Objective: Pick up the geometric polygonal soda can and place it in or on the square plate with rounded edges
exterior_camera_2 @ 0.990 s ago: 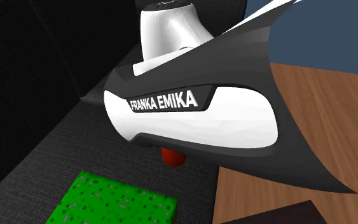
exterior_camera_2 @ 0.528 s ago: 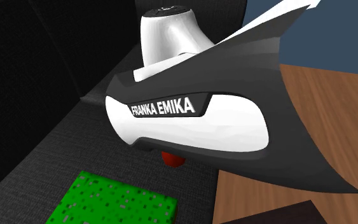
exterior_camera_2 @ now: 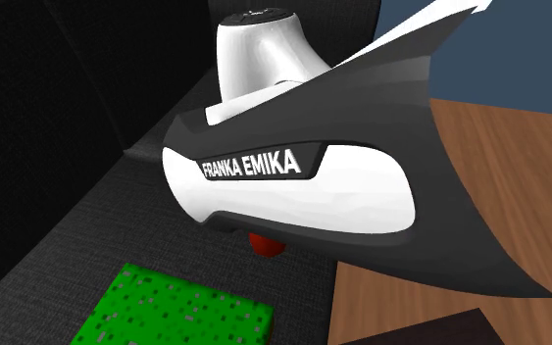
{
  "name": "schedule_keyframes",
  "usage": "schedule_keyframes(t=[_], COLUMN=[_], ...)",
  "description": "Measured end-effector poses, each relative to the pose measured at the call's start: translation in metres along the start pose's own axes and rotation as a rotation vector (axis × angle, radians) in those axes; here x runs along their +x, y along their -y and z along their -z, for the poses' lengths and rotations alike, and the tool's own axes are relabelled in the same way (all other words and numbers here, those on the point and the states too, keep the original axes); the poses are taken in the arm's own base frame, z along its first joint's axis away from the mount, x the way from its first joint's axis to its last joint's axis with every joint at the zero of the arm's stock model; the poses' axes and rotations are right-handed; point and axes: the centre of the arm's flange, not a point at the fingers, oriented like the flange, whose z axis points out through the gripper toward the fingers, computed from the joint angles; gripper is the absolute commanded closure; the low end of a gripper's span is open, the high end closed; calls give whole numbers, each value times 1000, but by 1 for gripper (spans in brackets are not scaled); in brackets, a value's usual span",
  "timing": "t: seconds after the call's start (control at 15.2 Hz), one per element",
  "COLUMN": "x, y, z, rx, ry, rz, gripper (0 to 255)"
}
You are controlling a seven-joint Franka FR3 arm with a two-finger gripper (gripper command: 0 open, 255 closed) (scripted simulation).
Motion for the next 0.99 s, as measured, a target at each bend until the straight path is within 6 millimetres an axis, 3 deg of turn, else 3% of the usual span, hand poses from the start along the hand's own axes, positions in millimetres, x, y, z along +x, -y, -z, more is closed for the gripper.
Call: schedule_keyframes(t=[0.33,0.99], x=[0,0], y=[0,-1], z=[6,57], rx=[0,0], ry=[1,1], rz=[0,0], gripper=[255,255])
